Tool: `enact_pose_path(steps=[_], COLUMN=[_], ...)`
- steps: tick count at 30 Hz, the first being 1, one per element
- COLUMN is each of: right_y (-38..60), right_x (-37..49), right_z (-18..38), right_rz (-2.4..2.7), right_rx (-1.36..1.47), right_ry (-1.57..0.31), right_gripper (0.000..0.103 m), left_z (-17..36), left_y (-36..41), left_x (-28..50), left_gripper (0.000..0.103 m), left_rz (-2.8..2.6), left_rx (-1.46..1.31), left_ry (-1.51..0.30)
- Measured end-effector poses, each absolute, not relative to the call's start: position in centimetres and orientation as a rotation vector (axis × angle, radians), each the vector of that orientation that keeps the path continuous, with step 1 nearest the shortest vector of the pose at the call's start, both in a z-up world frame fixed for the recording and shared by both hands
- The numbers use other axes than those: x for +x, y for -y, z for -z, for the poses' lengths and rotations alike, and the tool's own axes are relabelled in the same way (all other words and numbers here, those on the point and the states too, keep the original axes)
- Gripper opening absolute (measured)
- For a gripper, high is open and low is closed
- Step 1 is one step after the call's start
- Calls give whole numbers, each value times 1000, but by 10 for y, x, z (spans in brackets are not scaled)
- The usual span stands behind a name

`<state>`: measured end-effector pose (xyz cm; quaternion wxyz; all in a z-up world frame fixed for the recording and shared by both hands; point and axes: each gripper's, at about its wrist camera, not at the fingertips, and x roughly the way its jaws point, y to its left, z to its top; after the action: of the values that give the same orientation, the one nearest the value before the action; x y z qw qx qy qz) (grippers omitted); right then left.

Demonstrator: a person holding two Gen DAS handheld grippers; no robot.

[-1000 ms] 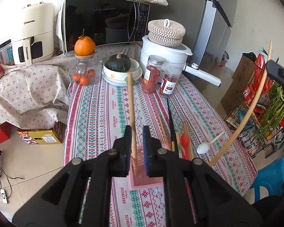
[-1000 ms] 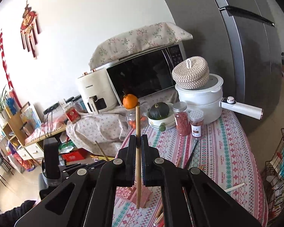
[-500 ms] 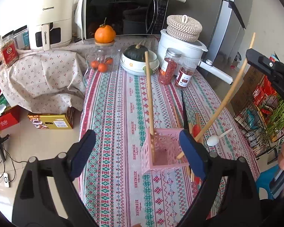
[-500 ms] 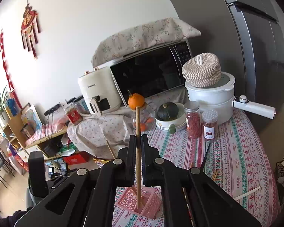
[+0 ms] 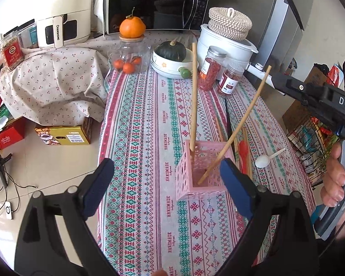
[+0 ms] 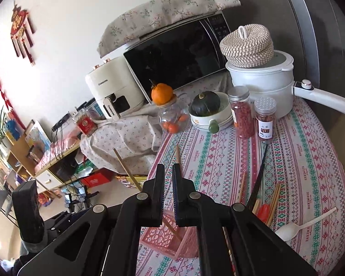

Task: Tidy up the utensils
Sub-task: 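Lower the held chopstick into the pink basket and open the right gripper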

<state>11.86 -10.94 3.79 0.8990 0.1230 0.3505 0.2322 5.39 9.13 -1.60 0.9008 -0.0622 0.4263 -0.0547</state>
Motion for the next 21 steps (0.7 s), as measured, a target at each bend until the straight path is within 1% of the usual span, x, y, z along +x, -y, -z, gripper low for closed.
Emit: enact_pose_path(steps=[1, 2, 3, 4, 5, 11, 17, 21], right_y=[112, 115, 120, 125, 130, 168, 218, 250], right_x=[117, 114, 111, 107, 103, 93, 90, 93], right_z=[-41, -46, -50, -54, -59, -63, -49, -31], right_rz=[-484, -486, -487, -485, -481, -389, -266, -171], right_rx=[255, 255, 255, 254, 250, 195, 198, 210], right_ry=[-723, -715, -703, -688, -675, -694, -764, -849], right_gripper=[17, 28, 34, 45, 49, 52, 54, 56], left_z=[15, 13, 12, 10, 9, -2, -8, -7], left_y=[-89, -87, -84, -80, -77, -52, -15, 18], left_x=[53, 51, 49, 48, 46, 38, 36, 37], left_gripper=[93, 93, 93, 93, 93, 93, 93, 92], left_rz=[120, 130, 140, 152, 165, 239, 322, 395], left_rx=[-126, -121, -115, -109, -104, -72, -49, -37], left_ry=[-884, -885, -886, -887, -887, -893, -916, -949])
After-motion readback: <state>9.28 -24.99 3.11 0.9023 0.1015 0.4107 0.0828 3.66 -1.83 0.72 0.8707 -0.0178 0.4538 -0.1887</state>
